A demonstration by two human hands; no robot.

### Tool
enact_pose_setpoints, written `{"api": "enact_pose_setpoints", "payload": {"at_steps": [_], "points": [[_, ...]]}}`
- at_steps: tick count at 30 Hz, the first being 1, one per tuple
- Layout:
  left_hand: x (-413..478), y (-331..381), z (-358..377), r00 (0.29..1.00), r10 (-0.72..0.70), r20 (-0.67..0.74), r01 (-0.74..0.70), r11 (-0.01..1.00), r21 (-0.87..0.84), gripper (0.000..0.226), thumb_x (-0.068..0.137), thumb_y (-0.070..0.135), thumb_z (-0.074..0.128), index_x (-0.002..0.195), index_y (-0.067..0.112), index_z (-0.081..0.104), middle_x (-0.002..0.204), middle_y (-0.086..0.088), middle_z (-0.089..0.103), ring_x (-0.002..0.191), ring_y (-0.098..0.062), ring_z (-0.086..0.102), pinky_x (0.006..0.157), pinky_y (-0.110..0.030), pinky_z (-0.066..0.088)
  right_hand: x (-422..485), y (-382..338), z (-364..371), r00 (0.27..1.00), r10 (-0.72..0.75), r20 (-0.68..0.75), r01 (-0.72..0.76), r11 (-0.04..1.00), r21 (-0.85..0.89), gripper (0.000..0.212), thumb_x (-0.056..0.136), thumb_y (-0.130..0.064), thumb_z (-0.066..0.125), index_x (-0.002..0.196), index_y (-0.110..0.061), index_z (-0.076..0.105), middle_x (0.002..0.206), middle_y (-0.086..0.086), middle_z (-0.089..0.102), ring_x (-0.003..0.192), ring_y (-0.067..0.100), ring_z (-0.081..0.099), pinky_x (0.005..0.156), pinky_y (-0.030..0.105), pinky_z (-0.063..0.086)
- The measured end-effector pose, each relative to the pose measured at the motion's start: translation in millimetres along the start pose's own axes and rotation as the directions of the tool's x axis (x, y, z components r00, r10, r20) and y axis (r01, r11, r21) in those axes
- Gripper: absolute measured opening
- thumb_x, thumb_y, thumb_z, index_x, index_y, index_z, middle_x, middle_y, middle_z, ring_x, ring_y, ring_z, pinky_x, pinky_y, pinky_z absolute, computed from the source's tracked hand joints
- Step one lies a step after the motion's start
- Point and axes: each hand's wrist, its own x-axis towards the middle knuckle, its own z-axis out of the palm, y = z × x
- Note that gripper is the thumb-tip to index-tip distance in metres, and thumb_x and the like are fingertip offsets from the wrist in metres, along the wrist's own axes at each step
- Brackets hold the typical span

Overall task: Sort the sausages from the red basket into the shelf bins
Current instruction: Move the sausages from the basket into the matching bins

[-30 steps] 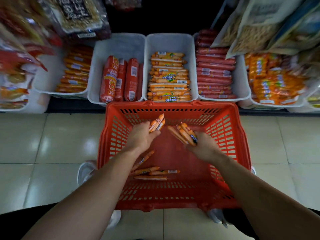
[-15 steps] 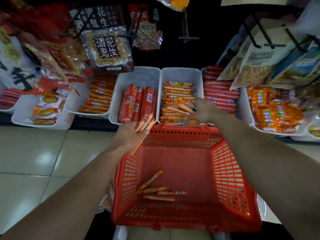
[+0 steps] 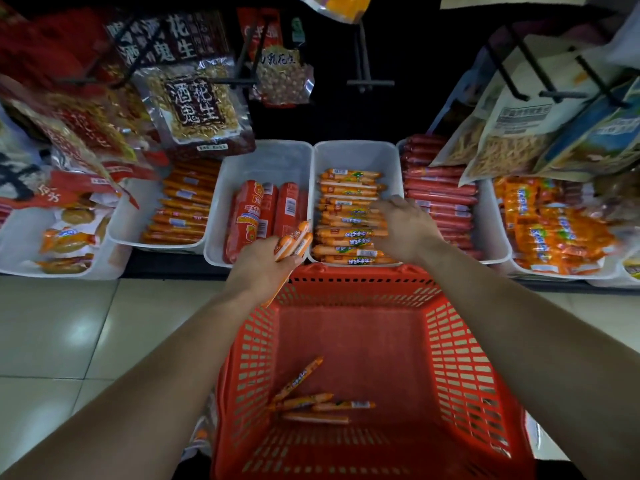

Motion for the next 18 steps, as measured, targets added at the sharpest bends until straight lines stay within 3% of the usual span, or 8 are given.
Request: {"api": "enact_pose_setpoints", "payload": {"at_steps": [3, 6, 8, 11, 14, 18], "points": [[16.1, 26.0, 7.7, 0.999, 0.048, 0.019, -0.049, 0.998, 0.037, 0.019, 0.091, 0.039, 0.068, 0.093, 0.021, 0.063, 0.085, 0.005, 0.065, 0.074, -0.010, 0.061, 0.062, -0.029, 0.044, -23.1, 24.6, -0.6, 0.995, 0.082, -0.052, -0.073, 0.986, 0.147, 0.058, 0.085, -0.029, 0.066, 0.140, -0.021, 0.049, 0.133, 0.010, 0.052, 0.126, 0.033, 0.047, 0.102, 0.042, 0.043], [37.5, 53.6, 19.2, 0.992, 0.113, 0.061, -0.117, 0.991, 0.070, 0.018, 0.092, 0.033, 0.068, 0.093, 0.020, 0.056, 0.080, 0.007, 0.059, 0.061, 0.000, 0.055, 0.049, -0.015, 0.038, -43.7, 39.9, 8.0, 0.993, 0.106, -0.043, -0.094, 0.970, 0.223, 0.051, 0.085, -0.024, 0.066, 0.134, -0.020, 0.053, 0.129, 0.009, 0.053, 0.120, 0.032, 0.053, 0.099, 0.040, 0.046], [55.1, 69.7, 28.0, 0.984, 0.132, 0.121, -0.140, 0.989, 0.053, 0.017, 0.093, 0.027, 0.069, 0.099, 0.015, 0.058, 0.082, 0.005, 0.062, 0.059, 0.002, 0.061, 0.046, -0.012, 0.043, -52.4, 44.6, 14.0, 0.994, 0.099, -0.048, -0.084, 0.963, 0.258, 0.049, 0.086, -0.024, 0.065, 0.134, -0.021, 0.054, 0.128, 0.007, 0.053, 0.119, 0.030, 0.054, 0.097, 0.041, 0.047], [81.0, 89.1, 40.9, 0.968, 0.189, 0.163, -0.219, 0.956, 0.196, 0.030, 0.090, 0.036, 0.071, 0.114, 0.018, 0.066, 0.100, 0.004, 0.068, 0.079, -0.013, 0.065, 0.063, -0.027, 0.049, -55.2, 47.4, 20.1, 0.993, 0.101, -0.066, -0.078, 0.956, 0.283, 0.046, 0.089, -0.022, 0.063, 0.134, -0.021, 0.054, 0.128, 0.005, 0.053, 0.118, 0.027, 0.053, 0.092, 0.036, 0.045], [101.9, 98.9, 58.3, 0.944, 0.227, 0.241, -0.298, 0.898, 0.324, 0.023, 0.089, 0.037, 0.071, 0.107, 0.023, 0.069, 0.103, 0.005, 0.069, 0.092, -0.019, 0.065, 0.083, -0.037, 0.051, -52.5, 48.5, 24.4, 0.992, 0.102, -0.079, -0.074, 0.951, 0.301, 0.045, 0.089, -0.022, 0.063, 0.134, -0.021, 0.054, 0.126, 0.003, 0.053, 0.117, 0.024, 0.054, 0.090, 0.034, 0.044], [117.3, 100.6, 81.3, 0.932, 0.250, 0.262, -0.339, 0.857, 0.387, 0.025, 0.088, 0.038, 0.072, 0.110, 0.025, 0.069, 0.106, 0.003, 0.070, 0.098, -0.021, 0.065, 0.084, -0.036, 0.049, -47.3, 52.1, 27.7, 0.988, 0.135, -0.070, -0.106, 0.941, 0.322, 0.046, 0.089, -0.023, 0.062, 0.134, -0.022, 0.053, 0.126, 0.002, 0.053, 0.116, 0.024, 0.055, 0.089, 0.034, 0.045]]}}
